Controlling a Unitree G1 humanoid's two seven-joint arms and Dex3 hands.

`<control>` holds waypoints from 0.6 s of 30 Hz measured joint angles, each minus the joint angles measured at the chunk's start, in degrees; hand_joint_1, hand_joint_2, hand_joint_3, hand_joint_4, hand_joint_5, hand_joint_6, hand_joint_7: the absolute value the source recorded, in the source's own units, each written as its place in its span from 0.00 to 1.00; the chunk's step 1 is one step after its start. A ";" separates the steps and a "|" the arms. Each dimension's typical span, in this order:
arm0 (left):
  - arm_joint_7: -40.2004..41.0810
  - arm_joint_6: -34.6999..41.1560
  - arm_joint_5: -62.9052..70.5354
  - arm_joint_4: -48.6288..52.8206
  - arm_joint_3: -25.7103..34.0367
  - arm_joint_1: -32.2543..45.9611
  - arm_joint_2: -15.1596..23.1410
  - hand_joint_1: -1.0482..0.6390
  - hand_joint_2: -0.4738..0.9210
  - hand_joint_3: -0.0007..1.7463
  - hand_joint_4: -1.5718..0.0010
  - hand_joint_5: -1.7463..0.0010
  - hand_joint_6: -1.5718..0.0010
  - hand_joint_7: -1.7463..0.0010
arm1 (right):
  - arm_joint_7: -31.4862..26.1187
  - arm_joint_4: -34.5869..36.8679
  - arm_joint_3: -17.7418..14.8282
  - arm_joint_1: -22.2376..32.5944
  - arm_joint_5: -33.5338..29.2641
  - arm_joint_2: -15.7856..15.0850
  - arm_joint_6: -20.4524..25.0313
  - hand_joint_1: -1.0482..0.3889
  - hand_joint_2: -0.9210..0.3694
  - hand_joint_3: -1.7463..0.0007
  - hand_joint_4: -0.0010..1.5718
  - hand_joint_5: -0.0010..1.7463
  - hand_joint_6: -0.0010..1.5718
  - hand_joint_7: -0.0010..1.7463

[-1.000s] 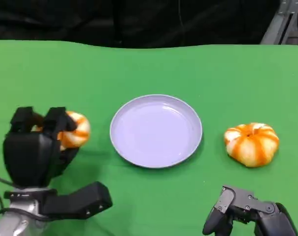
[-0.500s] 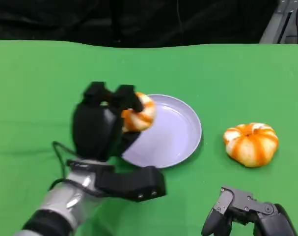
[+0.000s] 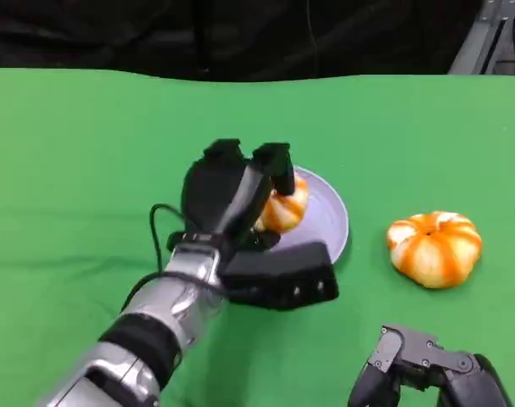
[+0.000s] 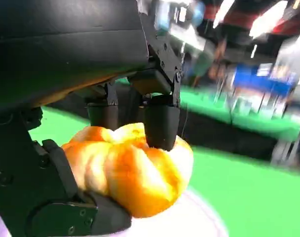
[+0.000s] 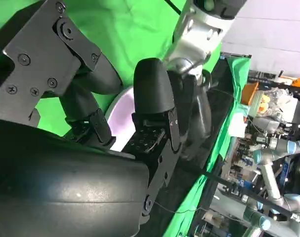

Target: Grasp the bread from the table and place it into the plate.

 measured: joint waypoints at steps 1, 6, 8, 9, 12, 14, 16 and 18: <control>-3.31 1.72 -0.58 -0.30 -0.02 -0.35 -0.04 0.37 0.99 0.06 0.86 0.61 0.73 0.84 | 0.00 -0.03 0.02 0.00 0.00 0.00 0.00 0.72 0.55 0.09 0.51 1.00 0.52 0.81; -13.86 8.24 -0.65 -3.39 -2.06 -0.91 0.15 0.29 1.00 0.06 1.00 0.63 0.82 0.92 | 0.00 -0.12 0.01 0.15 -0.05 -0.01 0.00 0.72 0.56 0.09 0.52 1.00 0.52 0.81; -14.85 9.05 -0.70 -4.29 -2.35 -0.86 0.20 0.16 1.00 0.19 1.00 0.96 0.96 0.98 | 0.00 -0.14 0.02 0.14 -0.05 0.00 0.00 0.72 0.56 0.08 0.52 1.00 0.52 0.81; -18.84 11.06 -0.92 -5.81 -2.60 -0.82 0.25 0.15 1.00 0.20 1.00 0.98 0.97 0.98 | 0.00 -0.16 0.04 0.13 -0.05 0.00 0.00 0.72 0.56 0.08 0.52 1.00 0.52 0.81; -24.56 13.54 -1.45 -7.80 -3.08 -0.32 0.44 0.13 1.00 0.22 1.00 1.00 0.98 0.99 | 0.00 -0.15 0.05 0.06 -0.05 0.00 0.00 0.72 0.56 0.08 0.52 1.00 0.52 0.82; -26.93 14.23 -1.60 -8.85 -3.23 0.29 0.78 0.12 1.00 0.24 1.00 1.00 0.98 0.99 | 0.00 -0.15 0.03 -0.09 -0.03 0.00 0.00 0.72 0.56 0.08 0.52 1.00 0.52 0.82; -29.04 14.50 -1.81 -10.40 -3.29 0.69 1.44 0.11 1.00 0.25 1.00 1.00 0.97 0.99 | 0.00 -0.13 0.01 -0.18 -0.03 0.00 0.00 0.72 0.56 0.08 0.52 1.00 0.52 0.82; -30.90 14.58 -2.36 -12.50 -3.14 1.09 2.55 0.11 1.00 0.26 1.00 1.00 0.97 0.98 | 0.00 -0.11 0.00 -0.25 0.01 0.01 0.00 0.72 0.56 0.08 0.51 1.00 0.52 0.82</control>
